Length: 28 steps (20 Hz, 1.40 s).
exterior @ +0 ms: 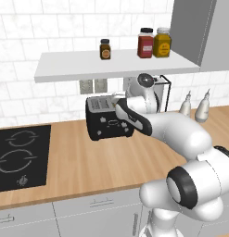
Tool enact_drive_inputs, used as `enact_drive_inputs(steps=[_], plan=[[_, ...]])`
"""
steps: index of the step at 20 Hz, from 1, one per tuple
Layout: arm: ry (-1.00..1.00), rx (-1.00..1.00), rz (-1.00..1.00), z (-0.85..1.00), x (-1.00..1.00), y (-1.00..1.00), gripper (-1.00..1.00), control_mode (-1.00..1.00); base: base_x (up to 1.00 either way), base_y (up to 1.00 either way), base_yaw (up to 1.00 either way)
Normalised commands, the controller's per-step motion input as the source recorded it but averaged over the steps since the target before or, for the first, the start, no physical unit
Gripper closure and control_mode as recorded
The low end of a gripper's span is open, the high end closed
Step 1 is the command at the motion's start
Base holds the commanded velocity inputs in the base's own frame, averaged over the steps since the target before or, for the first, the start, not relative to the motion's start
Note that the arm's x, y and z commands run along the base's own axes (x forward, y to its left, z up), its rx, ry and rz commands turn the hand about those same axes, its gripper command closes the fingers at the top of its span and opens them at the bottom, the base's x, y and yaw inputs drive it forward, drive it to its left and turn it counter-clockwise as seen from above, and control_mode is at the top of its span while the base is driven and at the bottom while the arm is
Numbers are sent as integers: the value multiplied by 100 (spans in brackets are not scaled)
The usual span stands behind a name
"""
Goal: Start the toaster. Once the lever pops up, take the bread to the plate on the dining counter.
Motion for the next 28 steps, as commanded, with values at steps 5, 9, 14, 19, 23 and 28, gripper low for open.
enact_drive_inputs(steps=[5,9,14,19,23,28], plan=[[0,0,0,0,0,0,-100,-100,0,0,0],[0,0,0,0,0,0,-100,-100,0,0,0],[0,0,0,0,0,0,-100,-100,0,0,0],[0,0,0,0,0,0,-100,-100,0,0,0],[0,0,0,0,0,0,-100,-100,0,0,0],[0,0,0,0,0,0,-100,-100,0,0,0]])
